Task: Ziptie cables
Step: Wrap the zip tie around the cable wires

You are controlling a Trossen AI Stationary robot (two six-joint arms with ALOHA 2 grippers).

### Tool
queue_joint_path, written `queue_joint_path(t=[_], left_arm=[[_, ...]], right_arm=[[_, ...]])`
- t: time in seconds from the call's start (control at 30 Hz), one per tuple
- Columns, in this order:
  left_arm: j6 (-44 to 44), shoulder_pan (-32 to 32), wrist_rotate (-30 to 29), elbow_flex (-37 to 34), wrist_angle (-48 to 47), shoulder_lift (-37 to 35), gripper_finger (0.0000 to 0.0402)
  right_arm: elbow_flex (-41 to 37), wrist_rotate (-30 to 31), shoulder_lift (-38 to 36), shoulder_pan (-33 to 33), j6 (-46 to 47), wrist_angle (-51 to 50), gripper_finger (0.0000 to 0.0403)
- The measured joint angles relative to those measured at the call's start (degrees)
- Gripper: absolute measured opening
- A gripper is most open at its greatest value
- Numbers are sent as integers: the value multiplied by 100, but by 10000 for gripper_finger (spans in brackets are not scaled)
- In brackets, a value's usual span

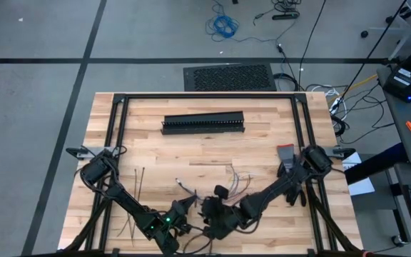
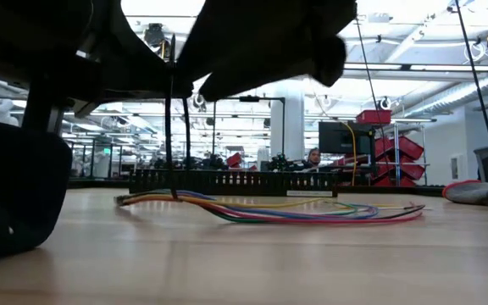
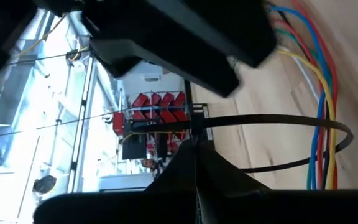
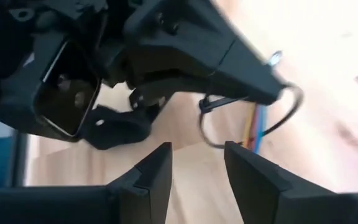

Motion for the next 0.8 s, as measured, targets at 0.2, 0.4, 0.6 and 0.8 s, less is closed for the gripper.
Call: queue_joint_path(t=[0.2, 0.4, 0.6, 0.8], left_arm=[[-197, 0, 48, 0, -1, -2, 0], [-287, 4, 68, 0, -1, 0, 0], [-579, 18, 122, -38, -6, -2, 0], [-1450, 37, 232, -182, -30, -2, 0]], right_arm=[[0, 1254, 0, 243, -284, -144, 133], [0, 1412, 2, 288, -282, -188, 132], [-318, 1374, 0, 507, 185, -155, 132], [-1201, 1246, 39, 920, 850, 734, 132]])
